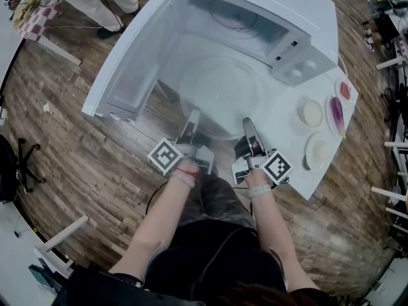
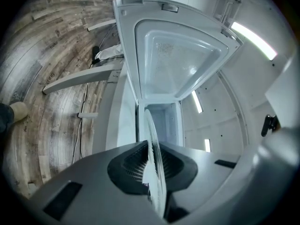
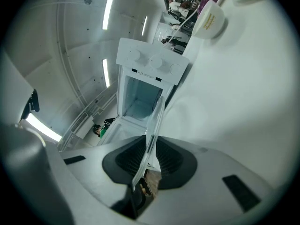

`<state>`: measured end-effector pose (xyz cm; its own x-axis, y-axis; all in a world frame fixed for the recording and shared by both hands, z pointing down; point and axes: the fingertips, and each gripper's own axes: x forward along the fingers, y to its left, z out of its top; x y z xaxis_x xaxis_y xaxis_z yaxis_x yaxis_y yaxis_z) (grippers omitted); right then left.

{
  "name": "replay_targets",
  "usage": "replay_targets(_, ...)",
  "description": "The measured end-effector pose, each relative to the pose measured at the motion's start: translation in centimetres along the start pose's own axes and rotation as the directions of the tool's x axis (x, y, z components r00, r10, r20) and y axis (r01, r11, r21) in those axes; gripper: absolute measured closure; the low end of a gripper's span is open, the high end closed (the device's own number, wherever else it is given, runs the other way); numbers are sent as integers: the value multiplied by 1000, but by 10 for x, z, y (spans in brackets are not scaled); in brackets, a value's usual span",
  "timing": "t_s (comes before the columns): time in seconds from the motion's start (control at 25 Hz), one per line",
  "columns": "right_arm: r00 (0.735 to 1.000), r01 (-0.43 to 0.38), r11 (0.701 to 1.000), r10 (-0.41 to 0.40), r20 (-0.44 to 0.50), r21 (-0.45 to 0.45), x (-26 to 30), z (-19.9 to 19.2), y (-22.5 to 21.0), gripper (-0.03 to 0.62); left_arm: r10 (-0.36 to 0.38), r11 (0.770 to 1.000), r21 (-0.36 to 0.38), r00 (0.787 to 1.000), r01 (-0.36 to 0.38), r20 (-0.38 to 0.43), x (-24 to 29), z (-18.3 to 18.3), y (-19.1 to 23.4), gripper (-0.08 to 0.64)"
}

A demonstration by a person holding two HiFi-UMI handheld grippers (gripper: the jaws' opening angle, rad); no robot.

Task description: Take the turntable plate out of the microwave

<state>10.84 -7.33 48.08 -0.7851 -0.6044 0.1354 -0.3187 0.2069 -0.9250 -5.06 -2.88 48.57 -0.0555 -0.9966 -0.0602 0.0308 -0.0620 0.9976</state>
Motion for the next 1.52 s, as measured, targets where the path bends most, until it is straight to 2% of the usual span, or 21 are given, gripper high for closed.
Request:
replay_targets(0.28, 999, 27, 1000, -26, 34, -14, -18, -14, 1, 517, -2, 1000, -19, 999, 1, -35, -17, -3, 3, 525)
replay_targets(0.48, 995, 58, 998, -57, 86, -19, -27, -32, 1, 515, 9, 1000, 0, 994, -9, -106, -26, 3, 7, 525)
replay_targets(0.72, 976, 114, 993, -118, 183, 34, -43, -57, -5, 515, 17, 1000, -13, 979, -20, -202, -34, 4, 15, 524)
replay_targets(1.0, 948, 155, 986, -165, 273, 59, -66, -68, -14, 515, 29, 999, -10, 951, -34, -308, -38, -10, 27, 525)
replay_targets(1.28, 934, 182, 982, -191, 303, 59, -76, -70, -19, 515, 30, 999, -28, 939, -42, -343, -39, -17, 32, 525)
replay_targets(1.52, 934, 180, 982, -191, 302, 64, -72, -73, -24, 515, 27, 999, -29, 940, -39, -341, -38, -14, 38, 525)
